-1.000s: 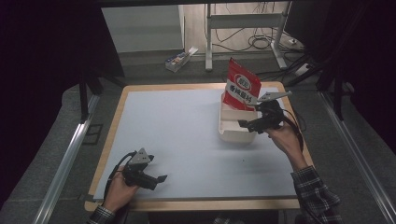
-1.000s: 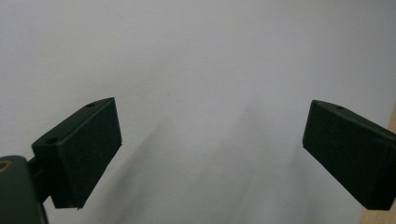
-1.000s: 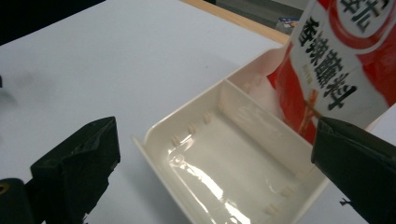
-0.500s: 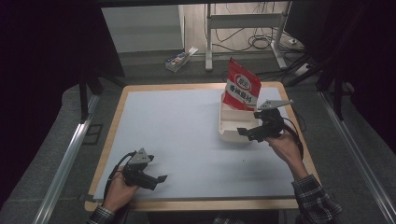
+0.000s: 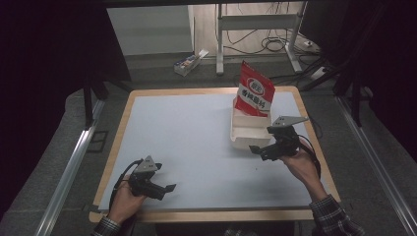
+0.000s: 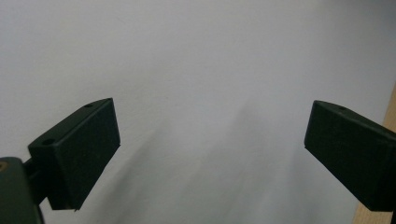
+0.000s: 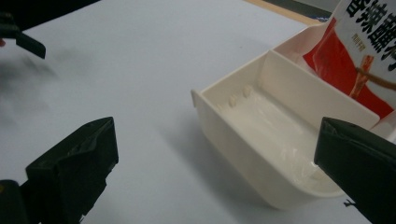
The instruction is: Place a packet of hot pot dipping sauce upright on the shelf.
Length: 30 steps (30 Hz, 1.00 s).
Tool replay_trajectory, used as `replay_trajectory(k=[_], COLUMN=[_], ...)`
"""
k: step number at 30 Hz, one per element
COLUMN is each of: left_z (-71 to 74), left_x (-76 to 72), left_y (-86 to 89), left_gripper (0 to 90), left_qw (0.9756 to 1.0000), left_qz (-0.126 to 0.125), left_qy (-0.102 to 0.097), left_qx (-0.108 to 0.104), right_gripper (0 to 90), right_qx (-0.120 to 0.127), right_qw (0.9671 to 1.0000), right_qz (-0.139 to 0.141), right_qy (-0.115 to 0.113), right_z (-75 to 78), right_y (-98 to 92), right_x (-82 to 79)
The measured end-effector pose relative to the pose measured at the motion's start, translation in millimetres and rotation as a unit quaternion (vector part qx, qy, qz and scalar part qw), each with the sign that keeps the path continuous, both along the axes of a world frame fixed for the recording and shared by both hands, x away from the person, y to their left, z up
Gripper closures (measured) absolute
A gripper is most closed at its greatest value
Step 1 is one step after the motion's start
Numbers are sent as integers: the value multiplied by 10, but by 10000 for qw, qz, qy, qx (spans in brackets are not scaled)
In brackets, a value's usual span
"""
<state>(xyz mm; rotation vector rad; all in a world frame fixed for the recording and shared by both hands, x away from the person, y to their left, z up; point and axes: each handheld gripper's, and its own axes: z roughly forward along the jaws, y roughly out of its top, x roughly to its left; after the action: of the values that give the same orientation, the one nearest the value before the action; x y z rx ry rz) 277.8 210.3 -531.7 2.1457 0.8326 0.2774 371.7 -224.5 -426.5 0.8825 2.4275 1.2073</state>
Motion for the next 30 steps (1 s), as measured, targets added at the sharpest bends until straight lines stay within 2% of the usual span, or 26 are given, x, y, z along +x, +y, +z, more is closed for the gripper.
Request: replay_trajectory(k=[4,10,16,30], left_z=[-1,6,9,1], left_x=[3,2,-1,-4], left_y=[10,16,11,-2], left_gripper=[29,23,23,23], left_qw=[10000,10000,10000,10000], left_qz=[44,68,28,6], left_qy=[-38,-29,-7,-32], left_qx=[44,-61,-64,23], right_gripper=[0,0,0,0], right_qx=[-59,-98,-122,-101], right_qw=[10000,9999,9999,9999], right_qz=[59,36,15,-82], right_qy=[5,24,11,-72], right_z=[-76,-140,-176,-328], right_y=[-17,-76,-127,-257], right_x=[-102,-258,-397,-618])
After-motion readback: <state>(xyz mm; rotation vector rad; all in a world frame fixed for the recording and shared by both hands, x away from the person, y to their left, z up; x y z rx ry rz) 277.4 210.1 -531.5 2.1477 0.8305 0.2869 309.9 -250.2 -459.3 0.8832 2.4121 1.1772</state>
